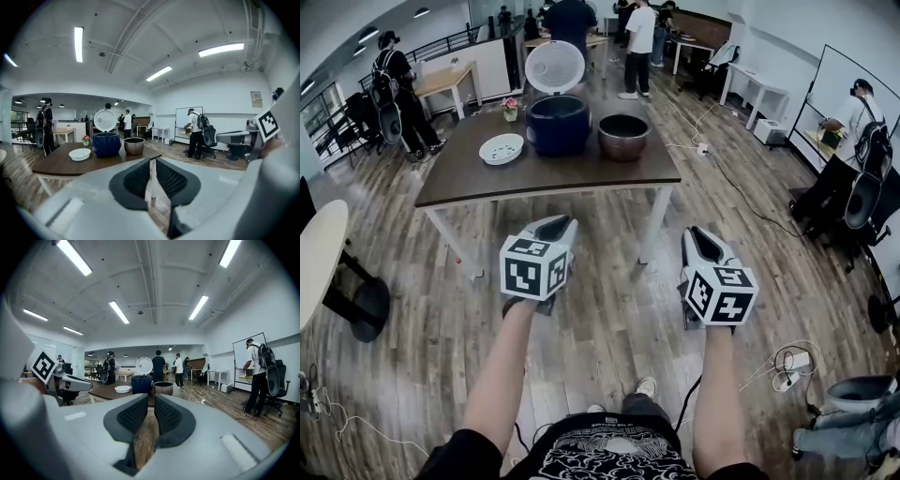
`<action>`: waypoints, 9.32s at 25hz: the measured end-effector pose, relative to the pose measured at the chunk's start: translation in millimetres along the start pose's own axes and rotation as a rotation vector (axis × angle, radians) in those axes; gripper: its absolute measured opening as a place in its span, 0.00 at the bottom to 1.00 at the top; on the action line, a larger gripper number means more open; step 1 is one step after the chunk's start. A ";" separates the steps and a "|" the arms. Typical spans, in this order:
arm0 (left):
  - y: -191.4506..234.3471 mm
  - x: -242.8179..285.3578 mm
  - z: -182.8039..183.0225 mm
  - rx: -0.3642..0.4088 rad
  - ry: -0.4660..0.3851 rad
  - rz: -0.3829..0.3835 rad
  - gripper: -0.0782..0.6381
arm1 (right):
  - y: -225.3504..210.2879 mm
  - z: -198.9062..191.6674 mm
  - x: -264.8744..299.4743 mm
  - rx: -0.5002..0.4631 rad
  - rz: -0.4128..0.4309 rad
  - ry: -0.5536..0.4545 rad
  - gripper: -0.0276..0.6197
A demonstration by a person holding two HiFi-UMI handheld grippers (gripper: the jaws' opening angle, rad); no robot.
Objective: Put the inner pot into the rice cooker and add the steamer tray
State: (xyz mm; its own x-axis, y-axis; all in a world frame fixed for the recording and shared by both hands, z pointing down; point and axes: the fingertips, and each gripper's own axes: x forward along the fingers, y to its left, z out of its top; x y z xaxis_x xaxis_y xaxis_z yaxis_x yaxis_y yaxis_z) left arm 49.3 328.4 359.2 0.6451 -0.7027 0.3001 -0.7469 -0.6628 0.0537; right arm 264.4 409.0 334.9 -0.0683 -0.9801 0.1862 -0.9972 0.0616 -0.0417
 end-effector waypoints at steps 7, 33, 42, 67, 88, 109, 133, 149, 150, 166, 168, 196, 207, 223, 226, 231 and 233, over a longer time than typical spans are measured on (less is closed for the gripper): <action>0.3 28.7 4.0 -0.028 0.007 0.000 0.21 | -13.2 1.4 27.0 -0.008 0.046 0.027 0.17; 5.3 182.3 76.1 -0.095 -0.033 0.134 0.48 | -129.5 44.1 172.8 -0.003 0.238 0.034 0.51; 1.8 213.6 90.6 -0.099 -0.039 0.186 0.51 | -155.9 47.0 202.5 -0.001 0.285 0.049 0.61; 66.8 277.9 88.0 -0.127 -0.029 0.255 0.57 | -160.1 47.1 300.5 -0.010 0.336 0.059 0.70; 238.4 400.1 134.6 -0.125 -0.017 0.204 0.57 | -135.1 83.0 500.4 0.008 0.263 0.089 0.70; 321.5 476.7 146.4 -0.112 0.011 0.110 0.57 | -124.6 82.7 601.3 0.021 0.170 0.148 0.70; 282.1 538.9 129.9 -0.165 0.074 0.290 0.57 | -212.0 33.6 673.2 0.048 0.345 0.288 0.67; 270.1 569.1 59.0 -0.499 0.127 0.439 0.55 | -219.0 -27.9 720.6 0.040 0.589 0.488 0.51; 269.2 569.8 57.2 -0.518 0.123 0.443 0.53 | -219.4 -30.6 722.0 0.046 0.595 0.498 0.48; 255.3 571.4 27.2 -0.655 0.121 0.457 0.33 | -210.3 -45.1 730.9 0.086 0.601 0.510 0.28; 254.3 572.6 27.2 -0.662 0.114 0.453 0.30 | -210.9 -45.2 730.1 0.089 0.598 0.509 0.27; 266.0 550.4 140.8 -0.548 -0.097 0.420 0.26 | -206.8 81.0 721.1 0.091 0.579 0.260 0.22; 285.6 531.9 188.6 -0.475 -0.155 0.320 0.26 | -189.8 133.3 707.1 0.081 0.493 0.152 0.22; 348.0 475.6 240.5 -0.401 -0.223 0.255 0.26 | -114.4 193.5 700.3 0.102 0.443 0.037 0.22; 364.5 459.7 249.1 -0.382 -0.245 0.265 0.26 | -93.3 198.9 699.6 0.116 0.445 0.021 0.22; 395.2 435.7 252.2 -0.364 -0.262 0.270 0.25 | -55.5 202.1 704.4 0.117 0.449 0.010 0.22; 409.8 421.5 248.3 -0.368 -0.271 0.283 0.25 | -35.6 199.9 704.4 0.112 0.456 0.012 0.23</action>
State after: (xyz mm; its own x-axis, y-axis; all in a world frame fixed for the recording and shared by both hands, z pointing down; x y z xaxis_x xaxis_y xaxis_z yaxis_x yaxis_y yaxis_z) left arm 55.1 -303.6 271.3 0.3925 -0.9146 0.0968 -0.8733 -0.3376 0.3513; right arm 257.6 -321.4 271.3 -0.4997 -0.8556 0.1350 -0.8561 0.4640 -0.2276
